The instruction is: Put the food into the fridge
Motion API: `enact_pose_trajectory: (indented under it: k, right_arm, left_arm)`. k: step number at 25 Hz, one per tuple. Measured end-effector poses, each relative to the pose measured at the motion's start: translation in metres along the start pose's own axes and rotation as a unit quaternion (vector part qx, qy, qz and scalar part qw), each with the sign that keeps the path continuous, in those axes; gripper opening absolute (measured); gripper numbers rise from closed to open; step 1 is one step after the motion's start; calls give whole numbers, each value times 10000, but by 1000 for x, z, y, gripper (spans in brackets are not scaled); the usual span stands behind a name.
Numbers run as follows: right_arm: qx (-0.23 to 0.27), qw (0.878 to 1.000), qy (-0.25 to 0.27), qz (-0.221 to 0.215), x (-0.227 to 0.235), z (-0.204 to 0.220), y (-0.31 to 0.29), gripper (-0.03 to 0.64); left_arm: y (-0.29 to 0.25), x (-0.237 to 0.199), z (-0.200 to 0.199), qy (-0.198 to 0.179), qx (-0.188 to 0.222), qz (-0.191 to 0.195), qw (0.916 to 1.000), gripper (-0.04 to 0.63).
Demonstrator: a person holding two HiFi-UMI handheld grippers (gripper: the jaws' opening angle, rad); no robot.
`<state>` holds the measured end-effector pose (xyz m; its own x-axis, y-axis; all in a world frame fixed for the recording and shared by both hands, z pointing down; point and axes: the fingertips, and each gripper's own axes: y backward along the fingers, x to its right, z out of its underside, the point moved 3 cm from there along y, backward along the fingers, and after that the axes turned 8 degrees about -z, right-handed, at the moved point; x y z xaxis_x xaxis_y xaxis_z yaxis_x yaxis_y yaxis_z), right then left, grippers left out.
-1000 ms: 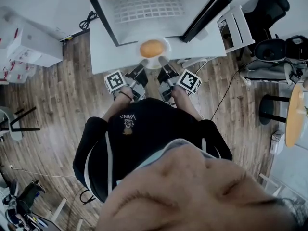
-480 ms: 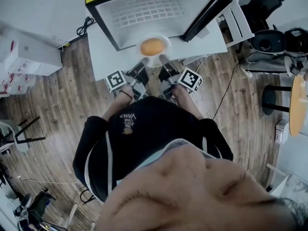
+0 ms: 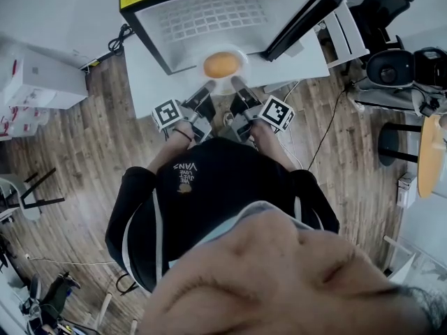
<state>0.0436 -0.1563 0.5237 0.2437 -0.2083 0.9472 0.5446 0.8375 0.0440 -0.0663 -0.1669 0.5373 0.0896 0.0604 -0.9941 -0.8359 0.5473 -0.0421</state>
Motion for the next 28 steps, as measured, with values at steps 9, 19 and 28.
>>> enact_pose_trajectory:
  k: [9,19,28]
  right_arm:
    - [-177,9998,33,-114,3,-27,-20,26]
    - [-256,9994,35,-216,9,-56,-35,26]
    - [-393,9991,50,-118,20,-75,-47,26]
  left_arm:
    - [-22,5,-18,-104,211,-23,9997,31]
    - [-50,12,-31,-166,342,10,9993,31]
    - [-68,12,-43,-145,484,-21,9987,31]
